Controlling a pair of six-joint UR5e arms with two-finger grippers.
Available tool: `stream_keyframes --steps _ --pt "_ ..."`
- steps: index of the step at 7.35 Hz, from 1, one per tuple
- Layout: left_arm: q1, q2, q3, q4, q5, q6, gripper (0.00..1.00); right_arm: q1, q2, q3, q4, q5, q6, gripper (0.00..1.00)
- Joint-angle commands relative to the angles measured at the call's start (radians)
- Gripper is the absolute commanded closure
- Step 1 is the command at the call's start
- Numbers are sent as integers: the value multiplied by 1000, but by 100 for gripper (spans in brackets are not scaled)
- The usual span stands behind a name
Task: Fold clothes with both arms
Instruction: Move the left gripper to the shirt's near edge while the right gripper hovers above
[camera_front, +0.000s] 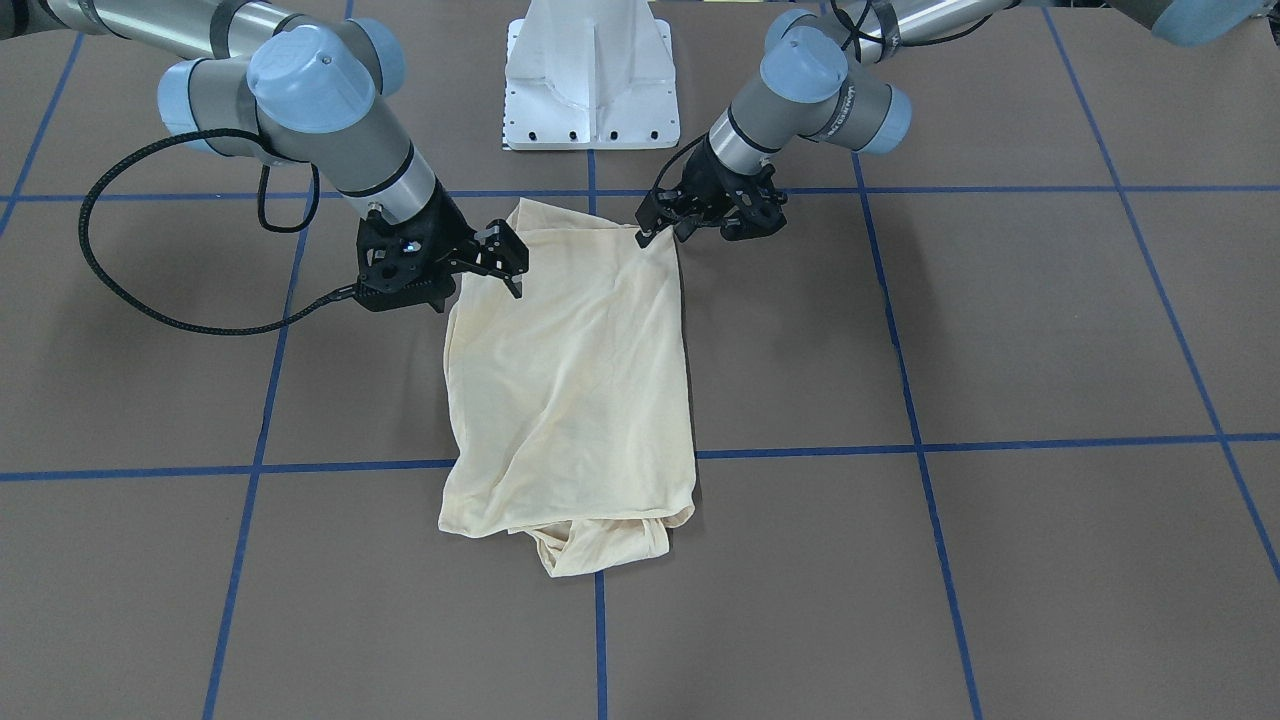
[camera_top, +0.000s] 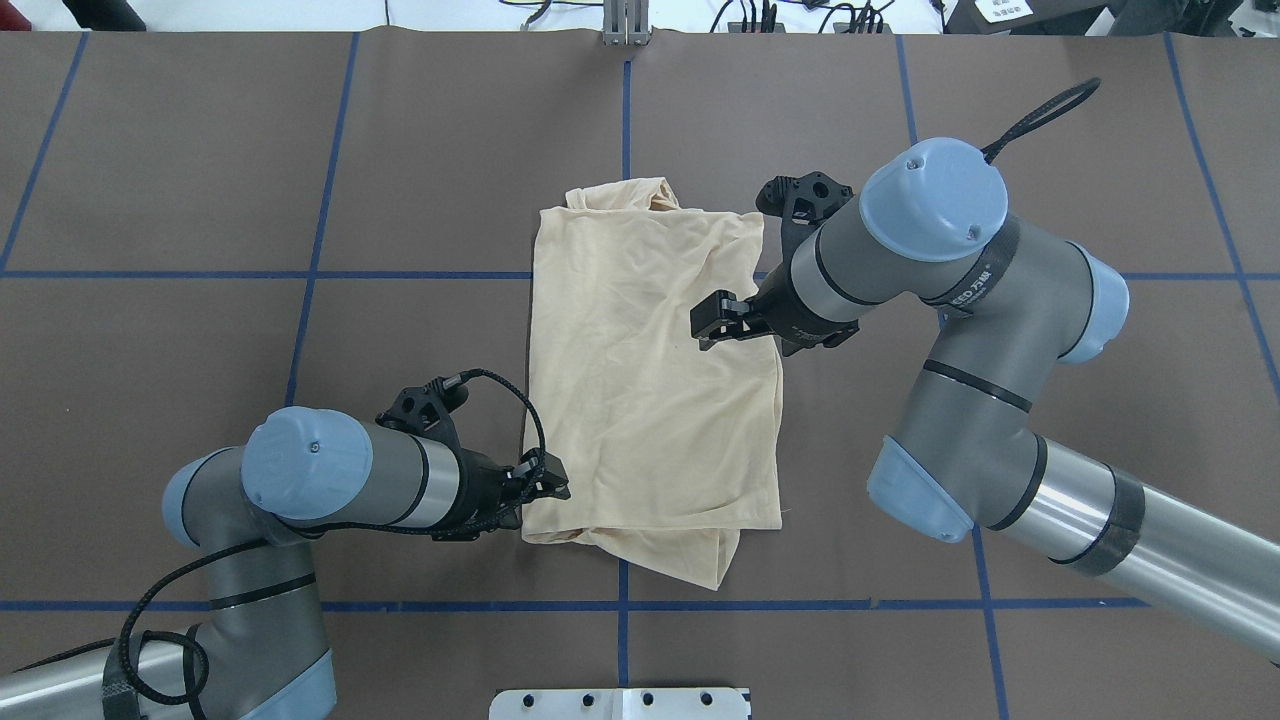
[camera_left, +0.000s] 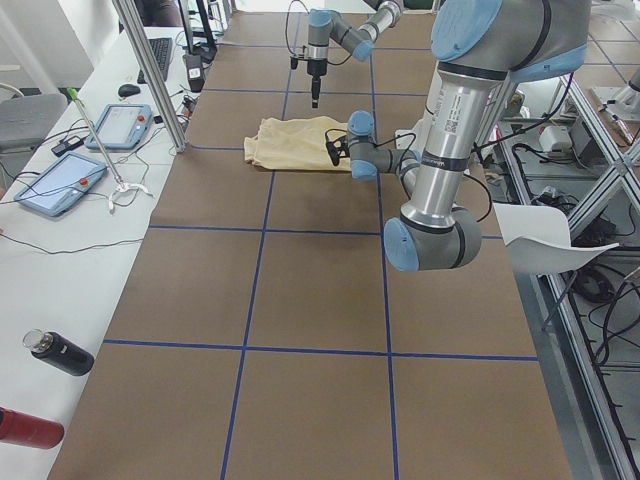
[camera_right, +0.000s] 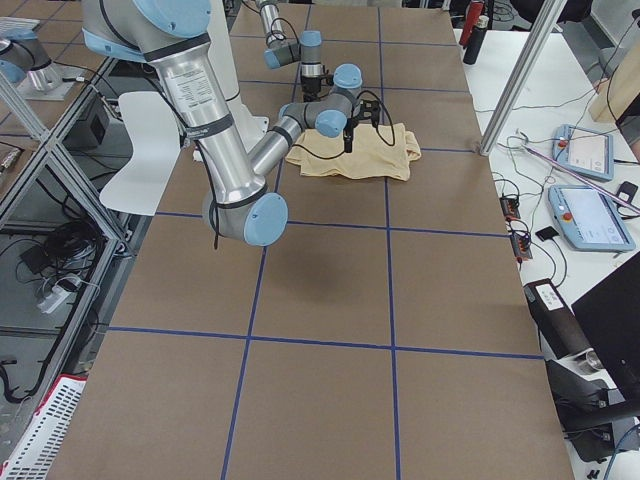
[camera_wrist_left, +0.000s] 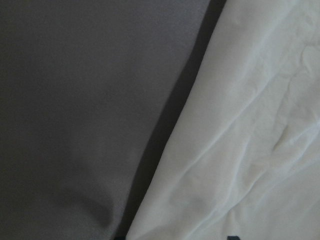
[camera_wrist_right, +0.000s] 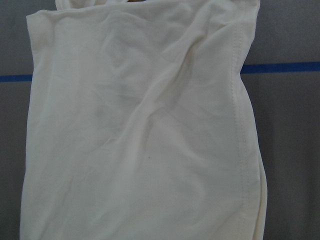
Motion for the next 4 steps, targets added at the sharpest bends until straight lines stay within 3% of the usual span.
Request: stream_keyframes --steps 1,3,4 --pt "13 3 5 0 0 -2 26 0 -1 0 0 1 0 0" --pt "13 0 8 0 0 -4 29 0 -3 0 0 2 0 0" --pt "13 -3 8 2 0 -11 45 2 -3 0 0 4 0 0"
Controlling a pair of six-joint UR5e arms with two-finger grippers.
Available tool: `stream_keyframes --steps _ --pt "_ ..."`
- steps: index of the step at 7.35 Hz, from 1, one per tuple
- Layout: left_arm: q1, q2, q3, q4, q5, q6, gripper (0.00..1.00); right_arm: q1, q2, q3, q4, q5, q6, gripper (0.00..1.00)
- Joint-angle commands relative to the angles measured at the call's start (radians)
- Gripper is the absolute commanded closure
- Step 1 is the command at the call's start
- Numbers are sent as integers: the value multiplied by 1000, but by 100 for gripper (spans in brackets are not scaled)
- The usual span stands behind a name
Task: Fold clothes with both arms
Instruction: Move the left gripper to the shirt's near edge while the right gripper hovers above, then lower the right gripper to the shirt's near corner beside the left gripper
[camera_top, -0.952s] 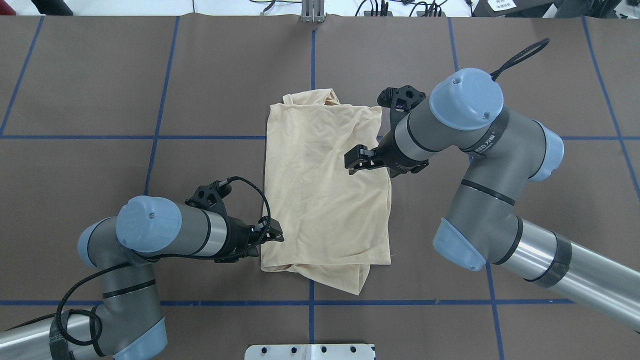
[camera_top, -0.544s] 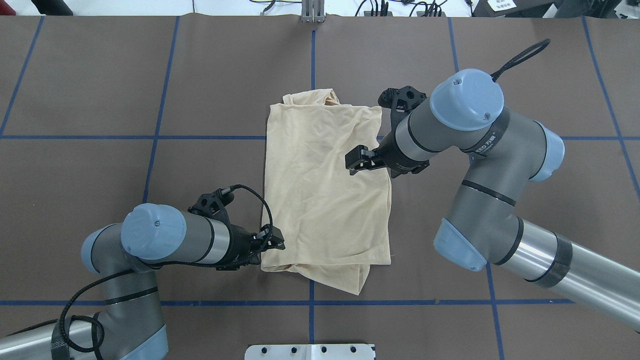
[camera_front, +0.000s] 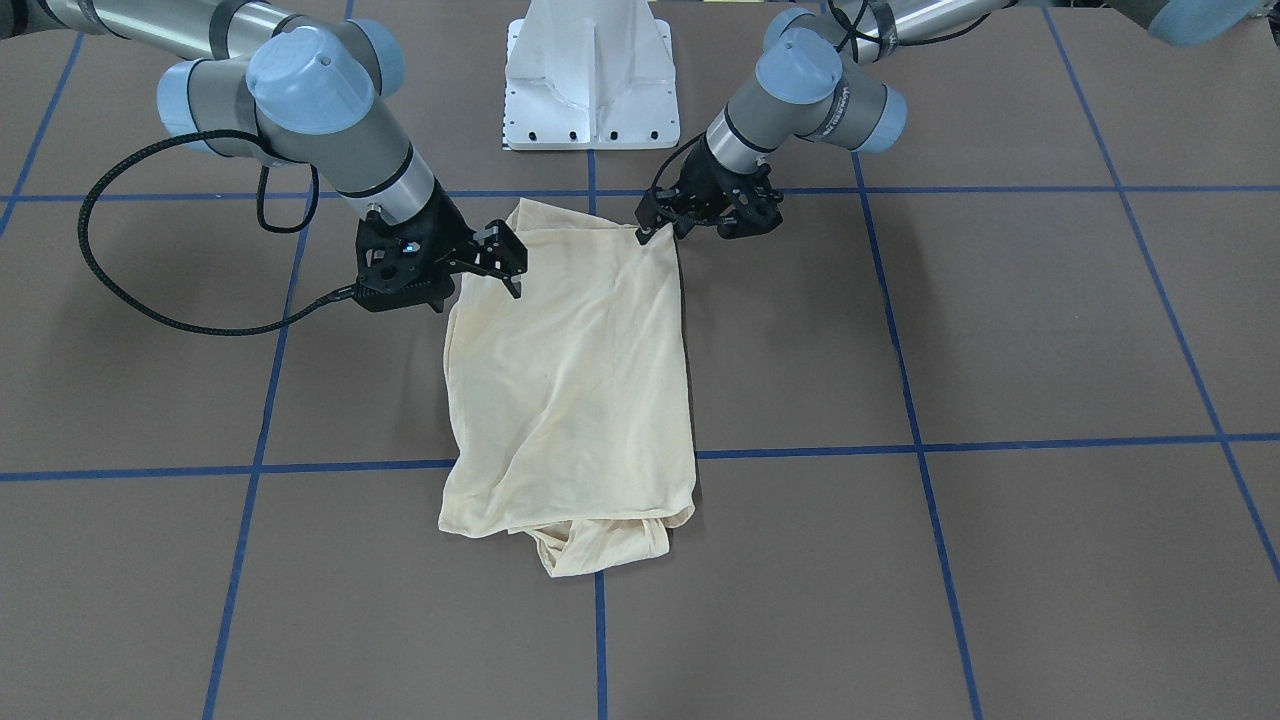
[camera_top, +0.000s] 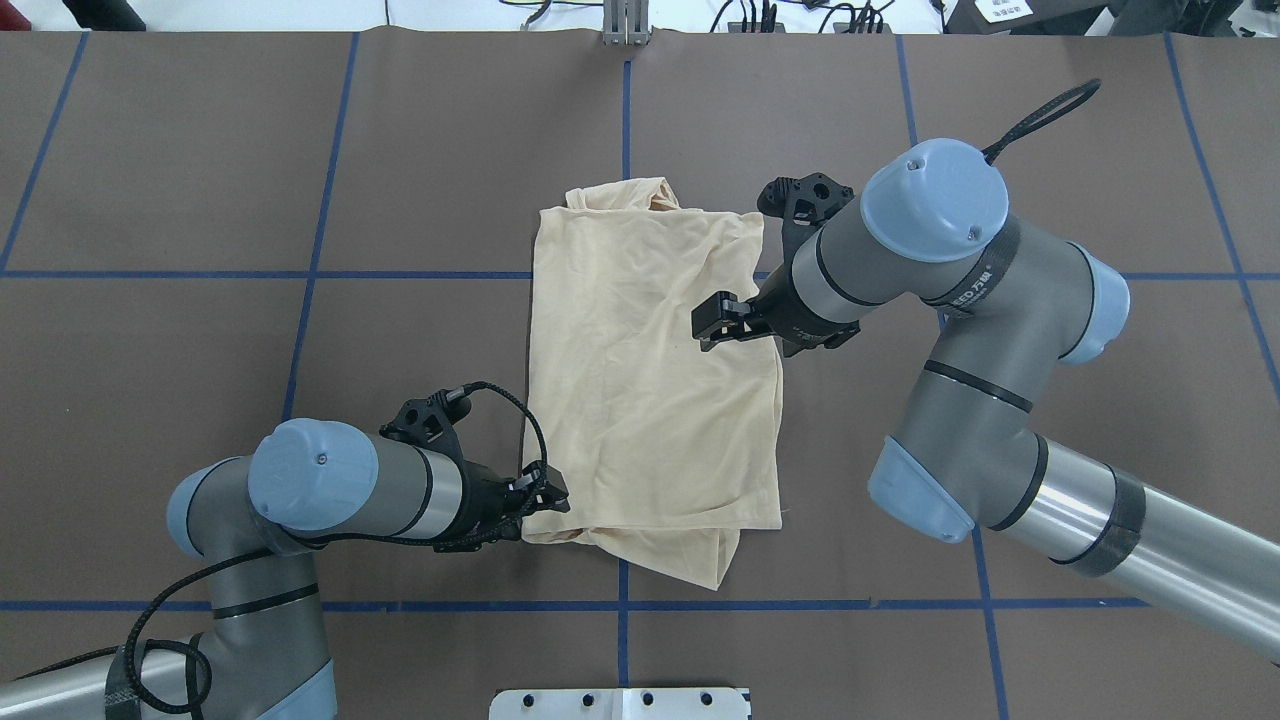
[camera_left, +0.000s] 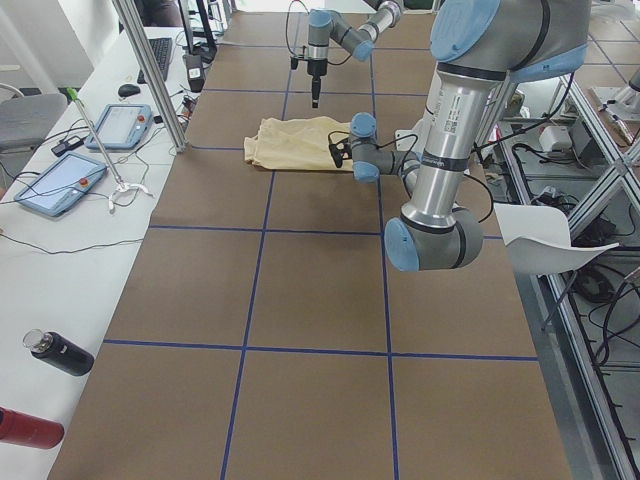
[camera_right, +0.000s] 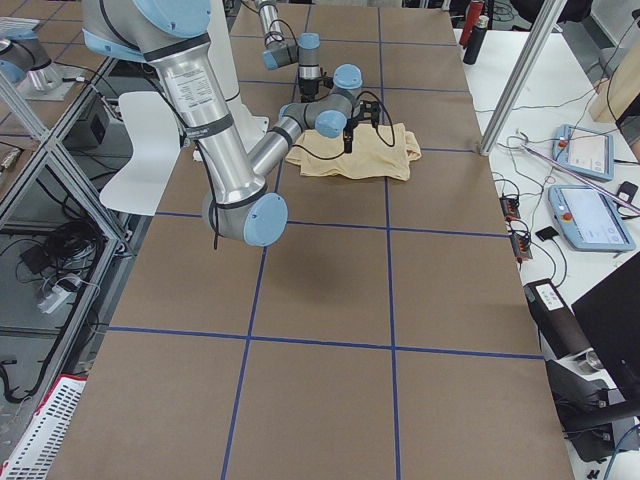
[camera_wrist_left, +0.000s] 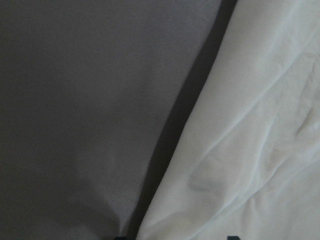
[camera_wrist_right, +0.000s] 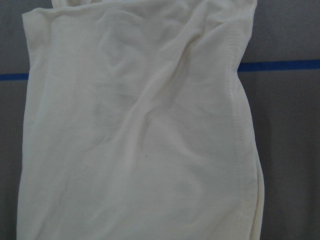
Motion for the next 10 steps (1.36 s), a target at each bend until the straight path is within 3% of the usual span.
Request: stream_keyframes --steps 1,3,4,5,10 --pt "8 -2 1 0 0 -11 56 1 -1 -2 0 0 0 0" --pt "25 0 3 1 0 -11 74 1 -8 0 0 3 0 0" --pt "25 3 3 1 0 -11 91 1 -8 0 0 3 0 0" --pt "25 3 1 1 0 -11 100 1 -10 5 0 3 0 0" --pt "14 -5 -40 1 -3 -10 100 -58 -43 11 0 -18 59 0"
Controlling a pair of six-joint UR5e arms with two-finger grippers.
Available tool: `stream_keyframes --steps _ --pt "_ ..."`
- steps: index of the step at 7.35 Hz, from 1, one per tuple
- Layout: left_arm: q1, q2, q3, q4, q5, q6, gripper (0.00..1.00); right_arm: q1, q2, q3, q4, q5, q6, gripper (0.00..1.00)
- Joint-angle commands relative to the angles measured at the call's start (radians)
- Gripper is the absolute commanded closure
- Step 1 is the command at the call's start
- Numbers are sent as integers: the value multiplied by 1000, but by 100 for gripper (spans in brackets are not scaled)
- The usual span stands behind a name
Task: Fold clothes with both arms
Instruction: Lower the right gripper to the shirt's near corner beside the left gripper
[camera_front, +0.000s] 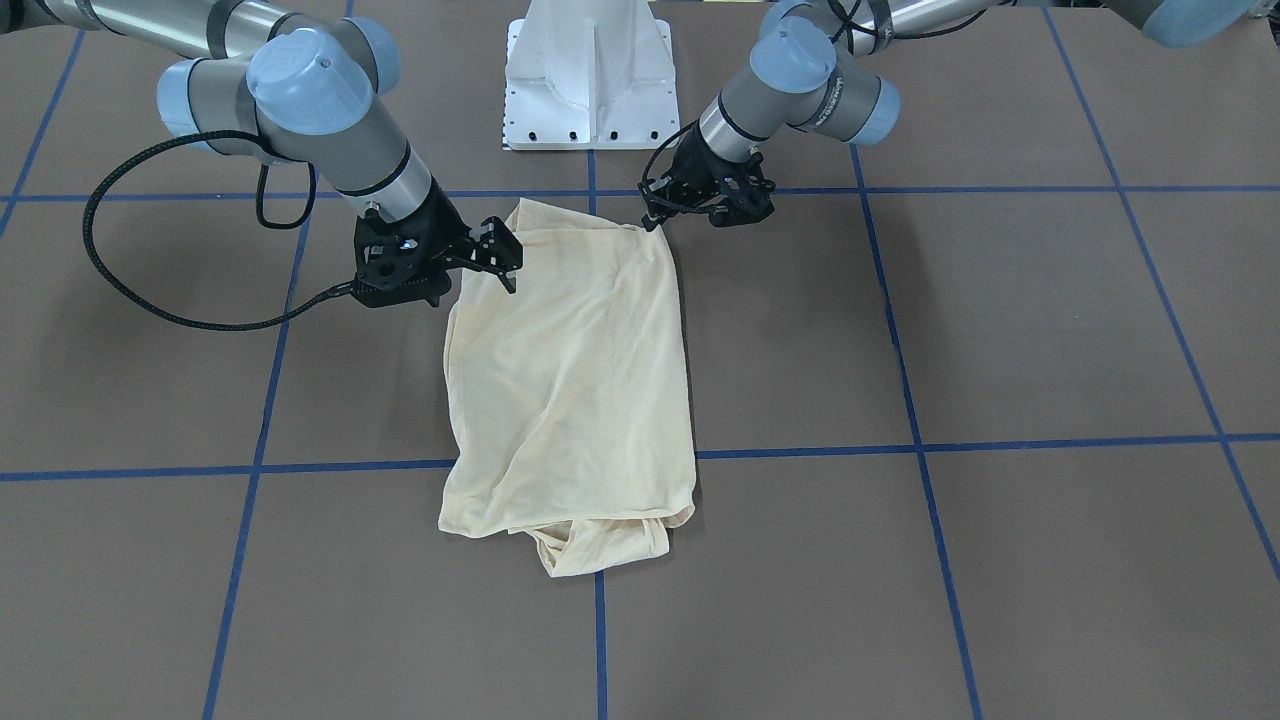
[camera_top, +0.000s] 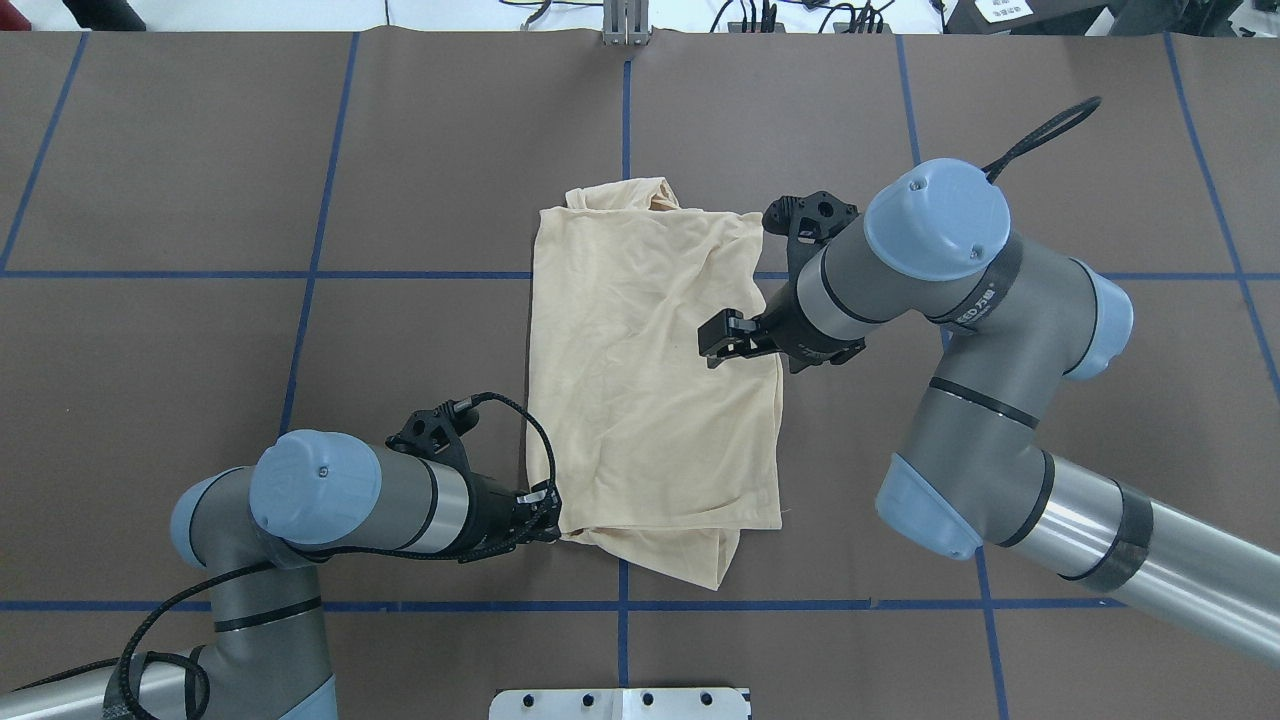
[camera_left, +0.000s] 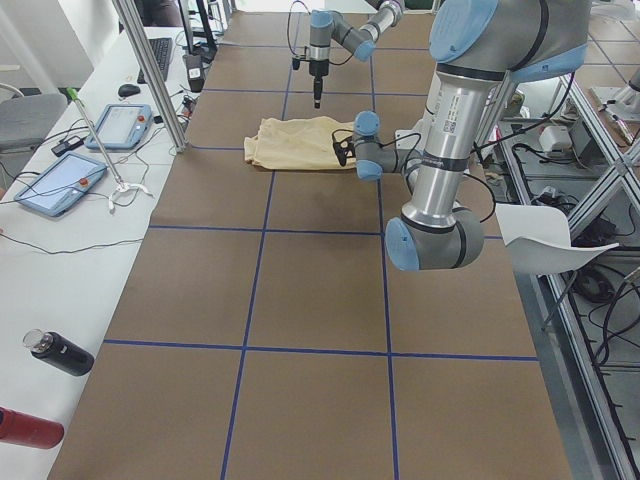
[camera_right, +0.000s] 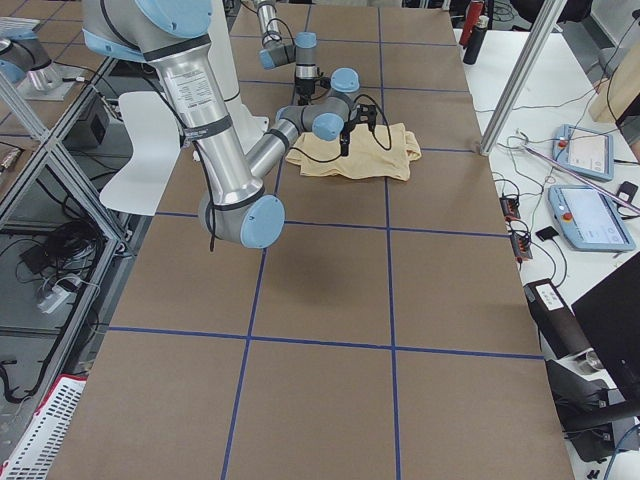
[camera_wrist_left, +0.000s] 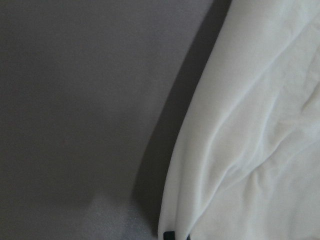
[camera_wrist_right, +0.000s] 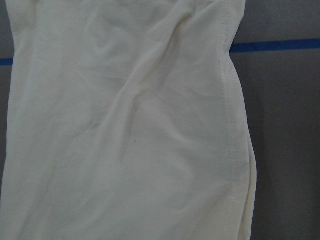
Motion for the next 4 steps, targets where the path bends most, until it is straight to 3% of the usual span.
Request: stream_keyframes --steps 1,3,4 --pt "-6 -3 -16 0 -1 -1 100 -84 -14 9 0 -82 150 0" --pt "-14 -3 -16 0 -1 1 100 -172 -19 42 -26 -148 347 0" --pt "-14 -1 -16 0 -1 1 100 -209 -11 44 -118 -182 413 0"
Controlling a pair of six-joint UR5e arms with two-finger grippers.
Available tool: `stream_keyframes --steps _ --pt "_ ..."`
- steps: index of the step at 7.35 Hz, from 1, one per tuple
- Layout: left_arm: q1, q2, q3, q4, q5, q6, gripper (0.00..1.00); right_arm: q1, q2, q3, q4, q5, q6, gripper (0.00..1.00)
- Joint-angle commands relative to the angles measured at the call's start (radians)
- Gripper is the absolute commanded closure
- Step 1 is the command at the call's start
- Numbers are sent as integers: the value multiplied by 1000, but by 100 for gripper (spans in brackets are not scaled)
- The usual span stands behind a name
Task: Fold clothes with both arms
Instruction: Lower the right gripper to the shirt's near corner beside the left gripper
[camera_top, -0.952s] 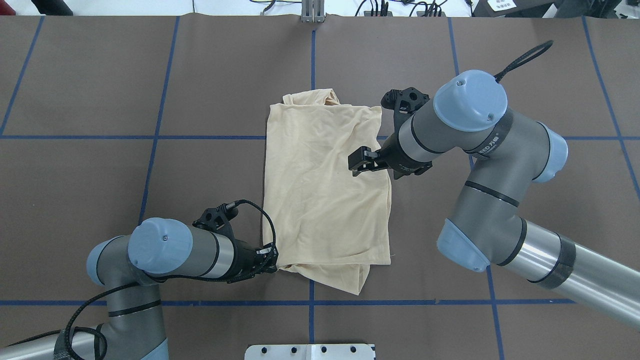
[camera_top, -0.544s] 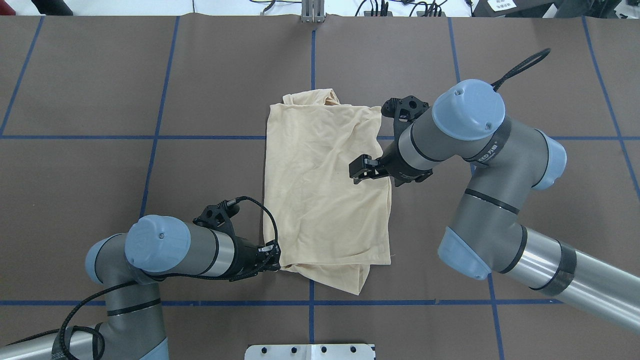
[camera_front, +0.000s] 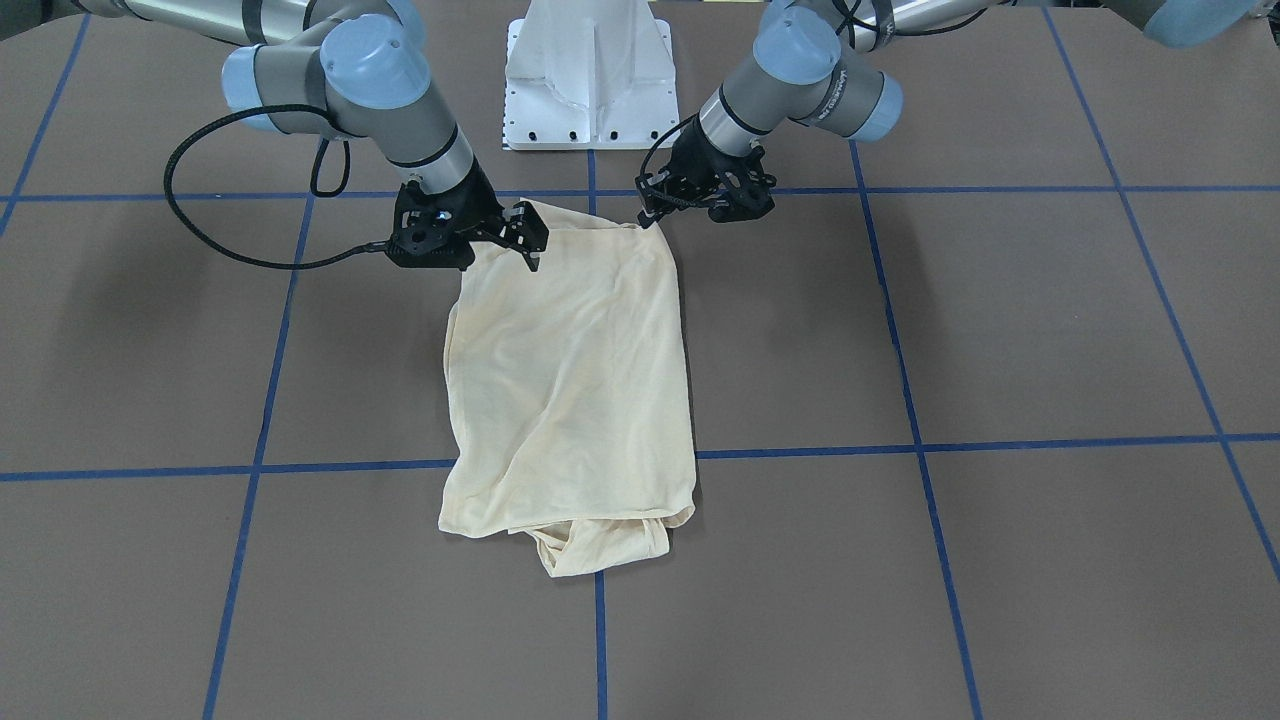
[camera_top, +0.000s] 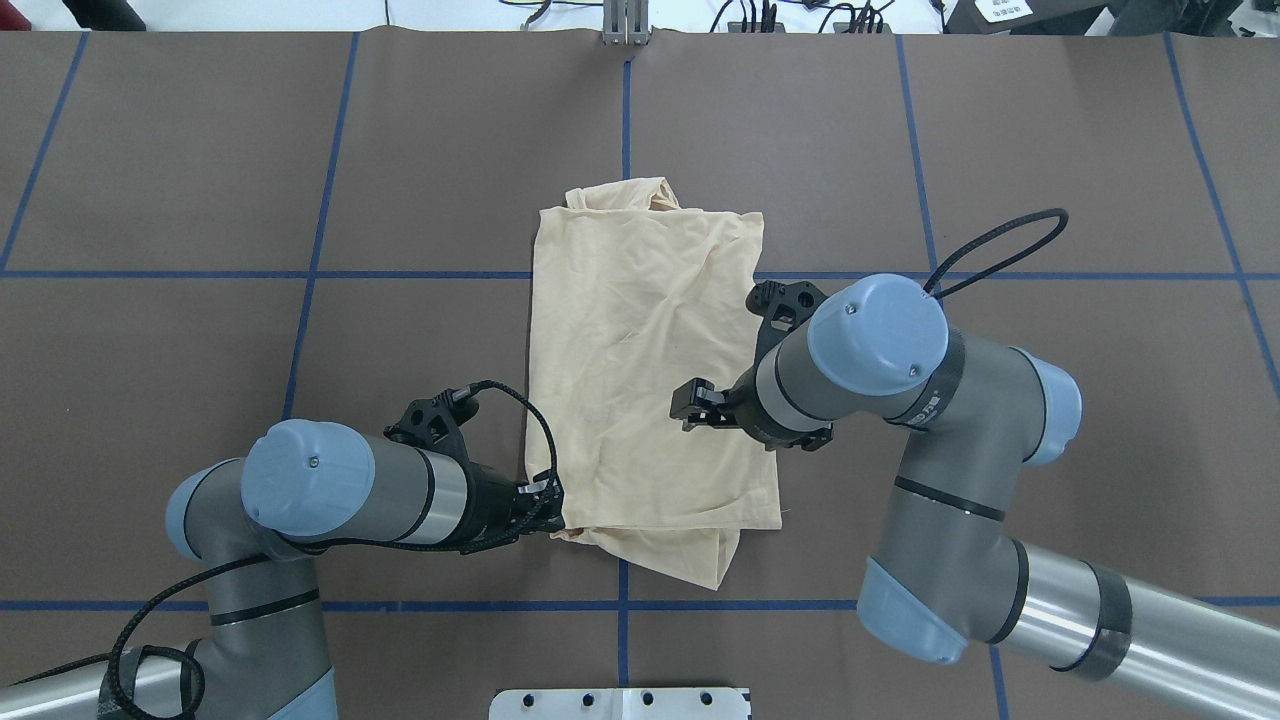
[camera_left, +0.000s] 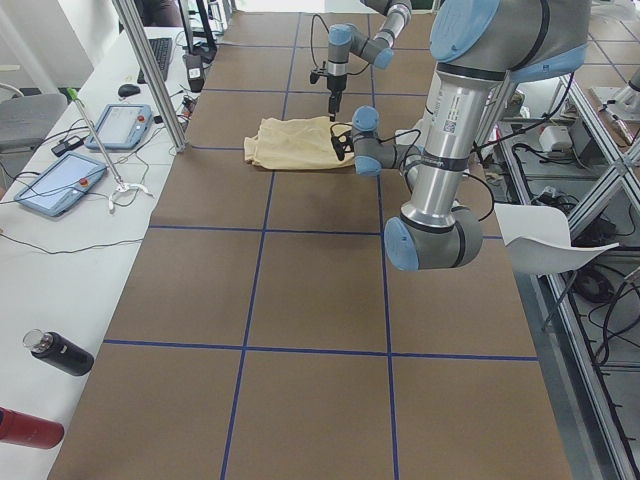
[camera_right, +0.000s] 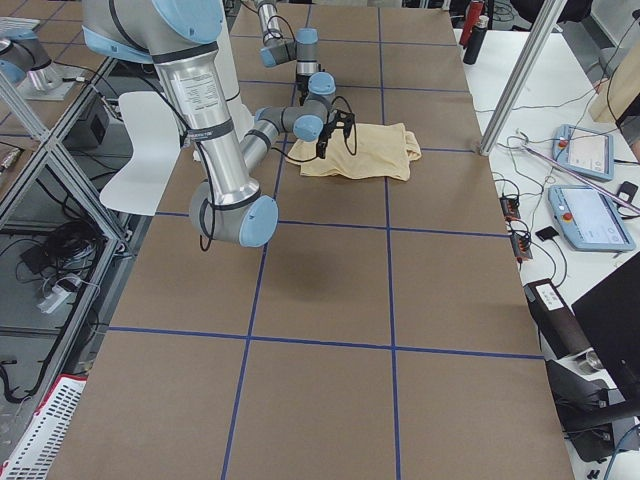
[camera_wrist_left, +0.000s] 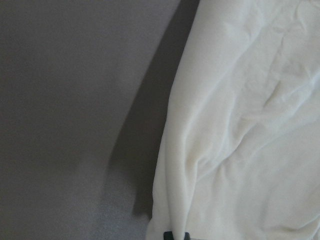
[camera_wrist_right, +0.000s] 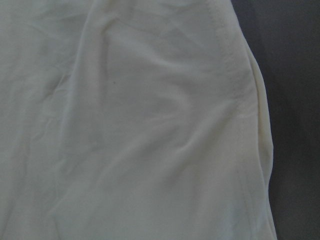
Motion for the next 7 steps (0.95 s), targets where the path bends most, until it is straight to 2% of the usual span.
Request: stream_keyframes --steps 1,2,4,7 --pt "-1 1 -1 0 0 -1 100 -75 10 33 -163 -59 118 0" --pt "-1 1 -1 0 0 -1 100 -97 9 44 -205 -79 143 0" --pt "-1 0 -1 0 0 -1 100 -170 1 37 -210 -120 160 1" --pt "-1 0 -1 0 0 -1 100 -189 7 15 -210 -151 160 4"
